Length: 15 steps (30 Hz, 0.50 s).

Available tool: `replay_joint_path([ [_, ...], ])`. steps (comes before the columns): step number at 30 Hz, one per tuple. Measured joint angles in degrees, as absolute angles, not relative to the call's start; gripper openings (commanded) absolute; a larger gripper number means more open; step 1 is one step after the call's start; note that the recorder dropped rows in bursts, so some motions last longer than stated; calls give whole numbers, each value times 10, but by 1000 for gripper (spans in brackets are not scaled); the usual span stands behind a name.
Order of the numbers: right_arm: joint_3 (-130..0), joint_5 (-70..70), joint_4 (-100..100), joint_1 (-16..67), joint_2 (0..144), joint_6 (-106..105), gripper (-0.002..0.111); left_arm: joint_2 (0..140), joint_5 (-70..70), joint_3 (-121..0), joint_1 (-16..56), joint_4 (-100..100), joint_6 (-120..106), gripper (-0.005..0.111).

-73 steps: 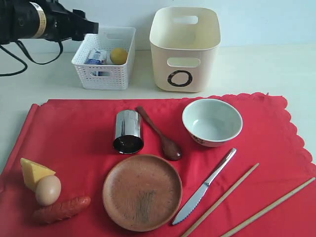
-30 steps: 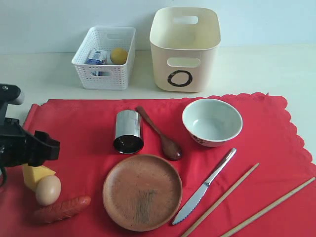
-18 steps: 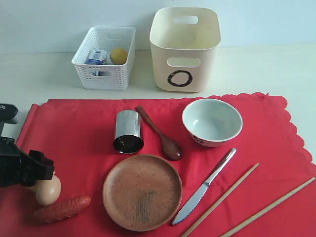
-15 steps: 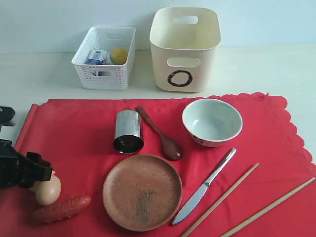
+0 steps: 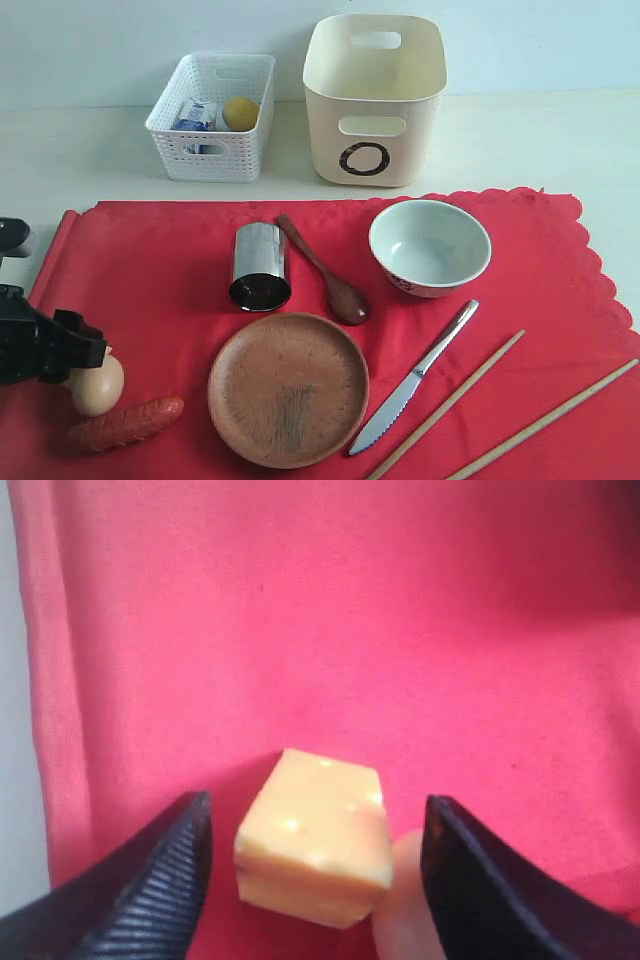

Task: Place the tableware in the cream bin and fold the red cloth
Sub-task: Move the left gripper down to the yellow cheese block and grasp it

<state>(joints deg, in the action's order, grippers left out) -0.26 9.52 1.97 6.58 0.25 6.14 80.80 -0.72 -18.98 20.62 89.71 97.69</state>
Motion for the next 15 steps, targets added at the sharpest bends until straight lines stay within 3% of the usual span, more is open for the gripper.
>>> replay_joint_path([
  [5, -3, 95, 20, 66, 2, 61, 0, 808, -6, -190, 206, 897, 977, 54],
  [13, -3, 95, 20, 66, 2, 61, 0, 808, -6, -190, 206, 897, 977, 4],
  [15, -3, 95, 20, 66, 2, 61, 0, 808, -6, -190, 206, 897, 977, 0],
])
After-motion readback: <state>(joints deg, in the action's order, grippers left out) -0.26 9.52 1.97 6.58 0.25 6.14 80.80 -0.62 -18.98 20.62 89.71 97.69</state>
